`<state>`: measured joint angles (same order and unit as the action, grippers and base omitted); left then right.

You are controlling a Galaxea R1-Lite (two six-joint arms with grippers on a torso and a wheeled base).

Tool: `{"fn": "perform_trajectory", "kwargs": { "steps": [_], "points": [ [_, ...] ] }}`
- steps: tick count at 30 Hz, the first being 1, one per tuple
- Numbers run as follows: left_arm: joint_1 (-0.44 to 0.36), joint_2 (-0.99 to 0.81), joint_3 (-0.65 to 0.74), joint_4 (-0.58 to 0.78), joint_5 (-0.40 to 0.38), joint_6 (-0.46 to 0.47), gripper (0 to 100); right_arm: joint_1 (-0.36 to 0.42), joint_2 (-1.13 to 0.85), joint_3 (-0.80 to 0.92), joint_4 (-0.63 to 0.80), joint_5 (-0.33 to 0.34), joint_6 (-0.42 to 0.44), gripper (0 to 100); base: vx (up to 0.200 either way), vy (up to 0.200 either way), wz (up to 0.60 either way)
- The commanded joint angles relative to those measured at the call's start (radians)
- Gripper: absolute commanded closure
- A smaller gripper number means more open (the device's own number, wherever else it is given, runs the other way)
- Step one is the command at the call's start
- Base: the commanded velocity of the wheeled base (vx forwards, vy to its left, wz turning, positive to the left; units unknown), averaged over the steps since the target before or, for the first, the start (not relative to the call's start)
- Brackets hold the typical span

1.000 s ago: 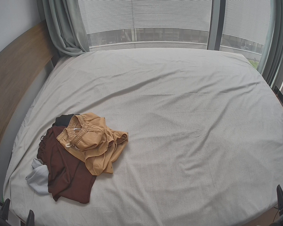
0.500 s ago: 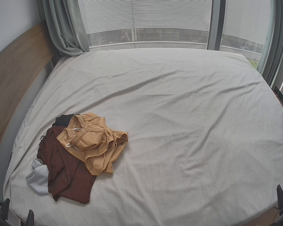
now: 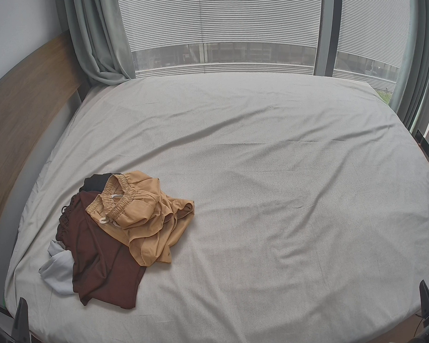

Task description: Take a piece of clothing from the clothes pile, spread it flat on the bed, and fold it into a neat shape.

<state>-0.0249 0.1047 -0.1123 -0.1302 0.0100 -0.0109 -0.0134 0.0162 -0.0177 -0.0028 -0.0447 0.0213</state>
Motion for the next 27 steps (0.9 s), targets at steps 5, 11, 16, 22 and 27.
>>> {"fn": "perform_trajectory", "kwargs": {
  "steps": [5, 11, 16, 22, 27],
  "points": [
    [-0.086, 0.196, -0.056, -0.012, -0.005, -0.067, 0, 0.0, -0.001, 0.018, 0.0, 0.0, -0.001, 0, 0.0, 0.0, 0.0],
    [-0.09, 0.277, -0.124, -0.014, -0.015, -0.121, 0, 0.0, -0.001, 0.018, 0.0, 0.002, -0.001, 0, 0.0, 0.0, 0.0],
    [-0.09, 0.389, -0.196, -0.016, -0.053, -0.185, 0, 0.0, -0.002, 0.018, 0.0, 0.002, -0.003, 0, 0.0, 0.0, 0.0],
    [-0.089, 0.573, -0.277, -0.048, -0.088, -0.212, 0, 0.0, -0.002, 0.018, 0.0, 0.002, -0.001, 0, 0.0, 0.0, 0.0],
    [-0.089, 0.699, -0.326, -0.111, -0.093, -0.212, 0, 0.001, -0.002, 0.018, 0.0, 0.002, -0.003, 0, 0.0, 0.0, 0.0]
  ]
}}
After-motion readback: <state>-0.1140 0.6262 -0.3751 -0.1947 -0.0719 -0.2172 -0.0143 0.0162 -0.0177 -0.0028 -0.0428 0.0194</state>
